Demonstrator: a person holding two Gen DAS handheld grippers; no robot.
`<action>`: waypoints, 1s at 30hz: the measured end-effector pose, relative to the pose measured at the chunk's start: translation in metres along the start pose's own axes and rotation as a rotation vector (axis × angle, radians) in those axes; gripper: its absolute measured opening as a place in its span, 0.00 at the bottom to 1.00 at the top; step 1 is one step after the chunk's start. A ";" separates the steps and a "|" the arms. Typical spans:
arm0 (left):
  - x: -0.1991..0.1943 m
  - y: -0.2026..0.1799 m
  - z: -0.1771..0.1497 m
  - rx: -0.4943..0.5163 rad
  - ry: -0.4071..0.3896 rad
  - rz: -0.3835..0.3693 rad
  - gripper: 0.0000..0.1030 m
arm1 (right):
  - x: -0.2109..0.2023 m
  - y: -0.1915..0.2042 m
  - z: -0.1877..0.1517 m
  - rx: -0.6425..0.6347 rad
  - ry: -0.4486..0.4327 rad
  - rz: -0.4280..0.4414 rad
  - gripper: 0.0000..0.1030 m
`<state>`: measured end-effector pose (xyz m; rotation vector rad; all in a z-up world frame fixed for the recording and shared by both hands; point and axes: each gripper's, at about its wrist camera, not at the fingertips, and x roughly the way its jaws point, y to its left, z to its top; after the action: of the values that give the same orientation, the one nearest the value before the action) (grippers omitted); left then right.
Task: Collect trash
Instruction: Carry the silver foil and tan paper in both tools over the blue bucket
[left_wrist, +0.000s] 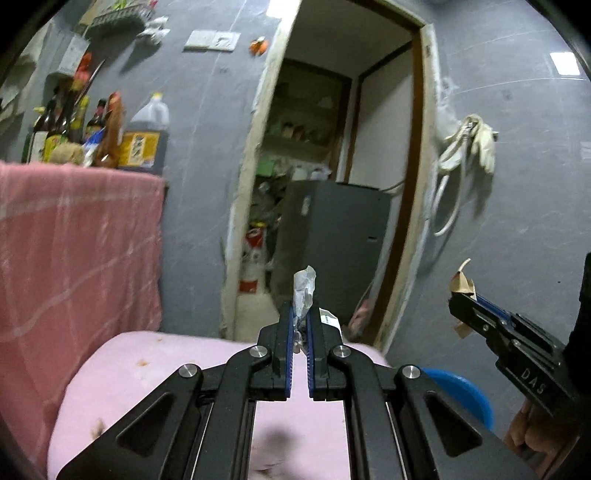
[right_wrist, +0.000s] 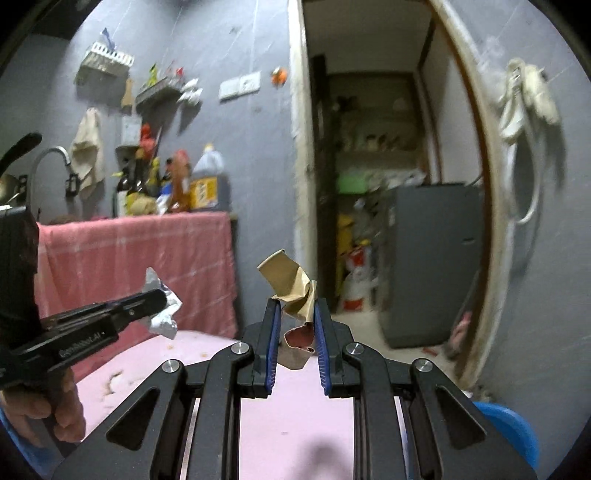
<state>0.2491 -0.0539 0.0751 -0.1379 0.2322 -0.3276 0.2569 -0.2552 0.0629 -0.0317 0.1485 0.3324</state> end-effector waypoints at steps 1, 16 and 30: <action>0.000 -0.008 0.002 0.006 -0.010 -0.008 0.04 | -0.007 -0.003 0.000 -0.004 -0.018 -0.025 0.15; 0.029 -0.105 0.002 0.030 -0.001 -0.150 0.04 | -0.074 -0.079 0.000 -0.002 -0.106 -0.249 0.16; 0.077 -0.177 -0.023 0.075 0.123 -0.255 0.04 | -0.081 -0.156 -0.035 0.159 -0.015 -0.323 0.16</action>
<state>0.2611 -0.2475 0.0679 -0.0732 0.3249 -0.5989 0.2270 -0.4308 0.0418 0.1039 0.1518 -0.0026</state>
